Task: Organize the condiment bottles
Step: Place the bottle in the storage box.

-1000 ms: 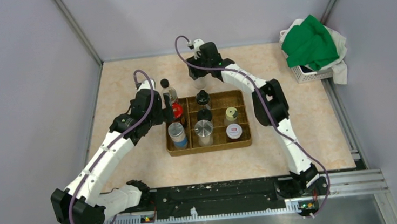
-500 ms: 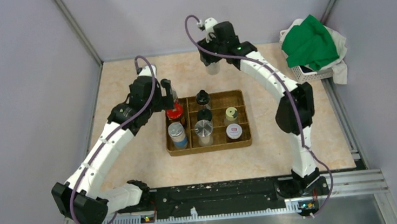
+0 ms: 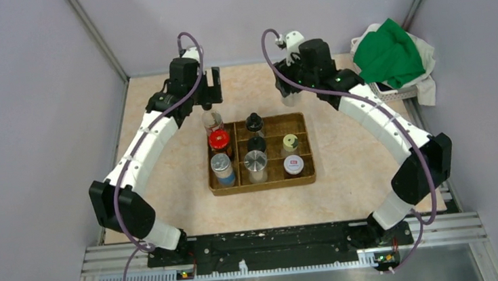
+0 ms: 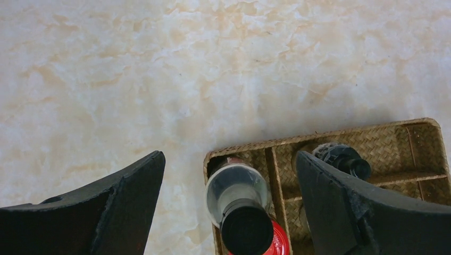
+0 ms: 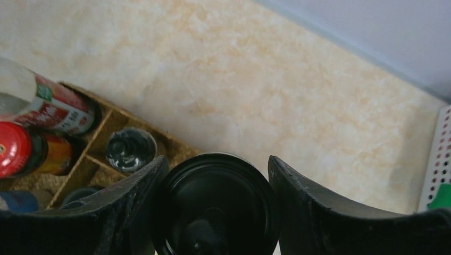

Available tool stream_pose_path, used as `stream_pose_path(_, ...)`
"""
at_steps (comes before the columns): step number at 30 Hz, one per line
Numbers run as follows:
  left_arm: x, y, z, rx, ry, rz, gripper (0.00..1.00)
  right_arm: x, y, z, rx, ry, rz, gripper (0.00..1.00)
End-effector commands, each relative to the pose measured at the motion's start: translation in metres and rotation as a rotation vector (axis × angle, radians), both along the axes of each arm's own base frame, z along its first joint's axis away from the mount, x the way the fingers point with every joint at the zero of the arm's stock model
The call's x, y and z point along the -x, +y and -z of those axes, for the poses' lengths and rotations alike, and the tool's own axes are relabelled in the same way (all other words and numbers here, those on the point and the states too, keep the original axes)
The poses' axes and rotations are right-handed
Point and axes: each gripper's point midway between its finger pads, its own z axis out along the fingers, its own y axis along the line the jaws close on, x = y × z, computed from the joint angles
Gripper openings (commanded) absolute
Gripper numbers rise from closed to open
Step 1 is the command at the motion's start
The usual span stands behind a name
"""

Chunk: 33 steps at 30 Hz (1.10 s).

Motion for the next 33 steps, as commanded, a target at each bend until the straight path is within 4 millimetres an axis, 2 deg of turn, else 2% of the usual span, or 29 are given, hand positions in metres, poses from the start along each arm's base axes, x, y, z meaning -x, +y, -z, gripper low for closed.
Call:
stream_pose_path(1, -0.013, -0.01, -0.032, 0.01, -0.113, 0.066, 0.99, 0.003, 0.004, 0.008, -0.052, -0.013, 0.002, 0.28)
stream_pose_path(11, 0.012, -0.005, -0.038, 0.028, -0.122, 0.077, 0.99, -0.001, 0.016, 0.077, -0.05, 0.082, -0.022, 0.27)
stream_pose_path(19, 0.025, -0.001, -0.035, 0.042, -0.111, 0.075, 0.99, -0.015, 0.031, 0.124, -0.036, 0.139, -0.048, 0.27)
stream_pose_path(26, 0.029, 0.005, -0.031, 0.023, -0.109, 0.059, 0.99, -0.026, 0.036, 0.149, -0.046, 0.184, -0.037, 0.26)
stream_pose_path(33, 0.027, 0.005, -0.023, 0.015, -0.096, 0.055, 0.99, -0.031, 0.037, 0.163, -0.041, 0.206, -0.035, 0.26)
